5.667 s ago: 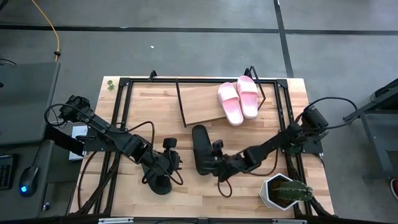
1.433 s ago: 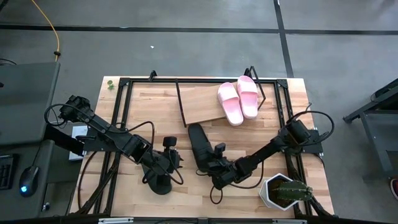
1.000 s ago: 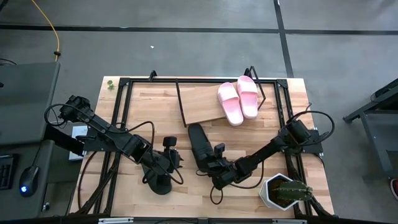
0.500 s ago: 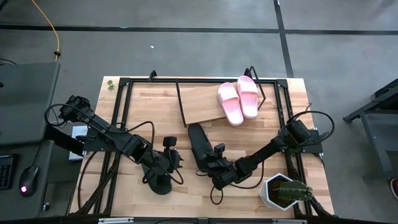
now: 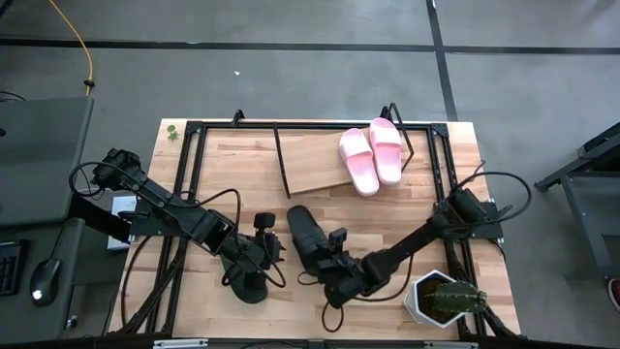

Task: Pick and place slides into the shelf
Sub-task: Put the right black slide on the shelf

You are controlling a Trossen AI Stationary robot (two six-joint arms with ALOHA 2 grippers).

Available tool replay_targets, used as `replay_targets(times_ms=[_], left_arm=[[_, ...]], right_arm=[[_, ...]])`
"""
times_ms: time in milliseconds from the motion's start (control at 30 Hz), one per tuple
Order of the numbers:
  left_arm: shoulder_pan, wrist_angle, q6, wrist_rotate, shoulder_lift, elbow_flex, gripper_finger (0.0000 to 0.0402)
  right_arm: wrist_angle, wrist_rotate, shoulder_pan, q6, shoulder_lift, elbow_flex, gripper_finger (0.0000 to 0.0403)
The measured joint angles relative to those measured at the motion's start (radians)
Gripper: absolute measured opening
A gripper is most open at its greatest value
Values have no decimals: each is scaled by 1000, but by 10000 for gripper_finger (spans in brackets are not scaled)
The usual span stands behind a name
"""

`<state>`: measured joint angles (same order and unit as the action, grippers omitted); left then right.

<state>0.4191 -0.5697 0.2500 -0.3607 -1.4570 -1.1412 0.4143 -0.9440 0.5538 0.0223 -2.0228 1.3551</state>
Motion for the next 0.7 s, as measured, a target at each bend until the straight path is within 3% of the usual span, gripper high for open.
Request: replay_targets(times_ms=[700], left_arm=[[0, -7, -2, 0, 0, 0, 101]], right_arm=[[299, -86, 29, 188, 23, 58, 0]])
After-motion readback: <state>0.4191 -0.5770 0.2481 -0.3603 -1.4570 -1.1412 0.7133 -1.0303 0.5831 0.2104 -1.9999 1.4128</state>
